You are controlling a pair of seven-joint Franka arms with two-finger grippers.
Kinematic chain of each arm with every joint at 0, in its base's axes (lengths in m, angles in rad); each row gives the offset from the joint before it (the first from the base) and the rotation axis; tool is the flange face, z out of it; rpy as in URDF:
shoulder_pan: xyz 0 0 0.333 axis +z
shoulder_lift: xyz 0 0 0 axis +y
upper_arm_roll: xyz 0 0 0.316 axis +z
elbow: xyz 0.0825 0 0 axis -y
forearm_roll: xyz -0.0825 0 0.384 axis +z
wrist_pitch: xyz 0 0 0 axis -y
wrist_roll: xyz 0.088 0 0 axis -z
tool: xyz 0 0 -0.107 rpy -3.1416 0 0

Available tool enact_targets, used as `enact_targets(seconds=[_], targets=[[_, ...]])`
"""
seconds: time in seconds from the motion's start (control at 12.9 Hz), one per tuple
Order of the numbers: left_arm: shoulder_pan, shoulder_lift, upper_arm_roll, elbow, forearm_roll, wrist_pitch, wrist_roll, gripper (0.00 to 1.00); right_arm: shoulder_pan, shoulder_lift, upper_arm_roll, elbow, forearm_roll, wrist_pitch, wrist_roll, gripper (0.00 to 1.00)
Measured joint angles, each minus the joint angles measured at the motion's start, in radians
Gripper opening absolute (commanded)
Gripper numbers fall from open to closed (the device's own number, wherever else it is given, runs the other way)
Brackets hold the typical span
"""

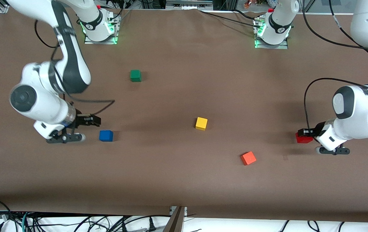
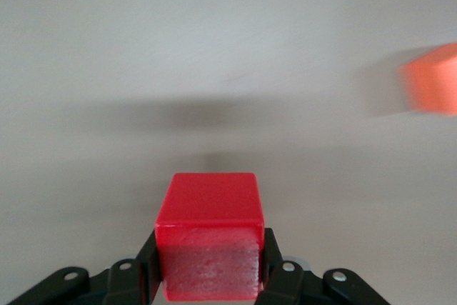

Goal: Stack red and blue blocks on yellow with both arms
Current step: 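Grasp the red cube with the left gripper and carry it onto the yellow cube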

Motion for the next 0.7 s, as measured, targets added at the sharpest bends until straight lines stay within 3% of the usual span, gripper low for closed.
enact_targets(seconds=[0.23, 0.46, 0.7], targets=[[-0.214, 0.0, -0.006, 0.071, 0.0, -0.02, -0.104, 0.0, -0.017, 0.105, -0.002, 0.024, 0.055, 0.075, 0.0, 0.99], [-0.418, 0.034, -0.004, 0.104, 0.0, -0.02, -0.158, 0.0, -0.015, 0.145, -0.001, 0.027, 0.06, 0.09, 0.0, 0.99], [-0.535, 0.095, -0.002, 0.134, 0.0, -0.017, -0.248, 0.0, -0.013, 0.172, 0.001, 0.028, 0.061, 0.108, 0.0, 0.99]])
